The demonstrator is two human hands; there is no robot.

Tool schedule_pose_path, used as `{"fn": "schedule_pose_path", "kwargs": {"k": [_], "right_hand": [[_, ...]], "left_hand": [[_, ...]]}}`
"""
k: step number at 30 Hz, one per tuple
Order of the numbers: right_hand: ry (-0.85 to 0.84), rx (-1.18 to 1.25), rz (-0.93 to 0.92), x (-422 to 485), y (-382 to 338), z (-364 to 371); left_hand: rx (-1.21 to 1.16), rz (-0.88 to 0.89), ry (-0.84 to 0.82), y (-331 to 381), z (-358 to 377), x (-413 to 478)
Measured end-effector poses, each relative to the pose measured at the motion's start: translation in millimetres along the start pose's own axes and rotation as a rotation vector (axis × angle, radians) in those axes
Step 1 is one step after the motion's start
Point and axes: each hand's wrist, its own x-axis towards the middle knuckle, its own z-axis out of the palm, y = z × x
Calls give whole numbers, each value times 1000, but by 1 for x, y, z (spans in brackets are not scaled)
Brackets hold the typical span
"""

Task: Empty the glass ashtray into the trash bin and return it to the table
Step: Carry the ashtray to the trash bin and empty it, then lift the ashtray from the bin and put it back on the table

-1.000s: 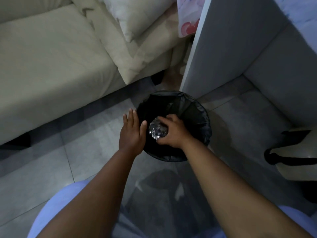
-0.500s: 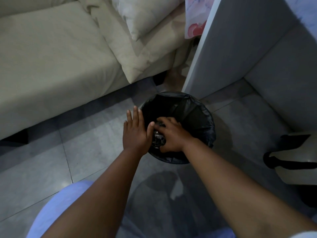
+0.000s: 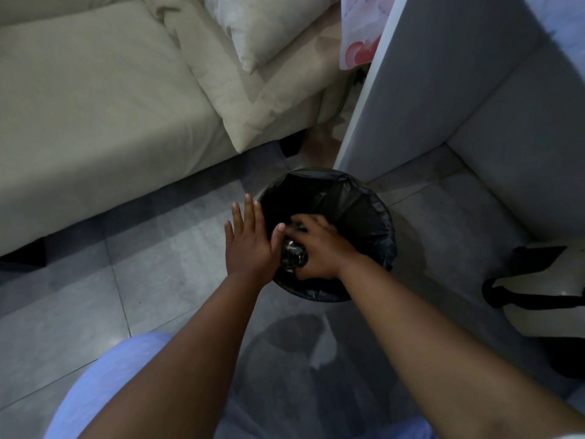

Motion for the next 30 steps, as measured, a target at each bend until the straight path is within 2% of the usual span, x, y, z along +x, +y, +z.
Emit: {"fn": "schedule_pose_path", "kwargs": {"k": [2,5,7,8,10,14,16,21,23,25,27,30], "right_hand": [[144,244,184,-3,7,-2],[366,971,473,-9,8,-14],[345,1476,605,-14,12,-23],[338,1646,643,-17,16,-26],[377,1785,666,-20,23,-25],[362,1729,680,-23,24,-17],[339,1732,662,-25,22,-16],[340,1693,670,-25,14,-13],[450,1511,659,-22,14,-11],[515,1189,587,-25,15,-14],[485,866,472,-32,14,-18],[345,637,332,-43,19,-23]], "left_hand": [[9,16,4,4,-3,0],[9,102,41,13,-10,2],[-15,193,41,19,-15,4],[-18,237,21,21,-17,5],[0,308,-32,24,-19,7],[63,386,-135,27,-18,7],[9,408,-181,30,-16,4],[-118,282,-259,33,-12,3],[-122,245,-280,32,-12,3],[-124,223,-291,32,-13,5],[-129,220,-290,33,-14,5],[-143,224,-290,32,-17,7]]}}
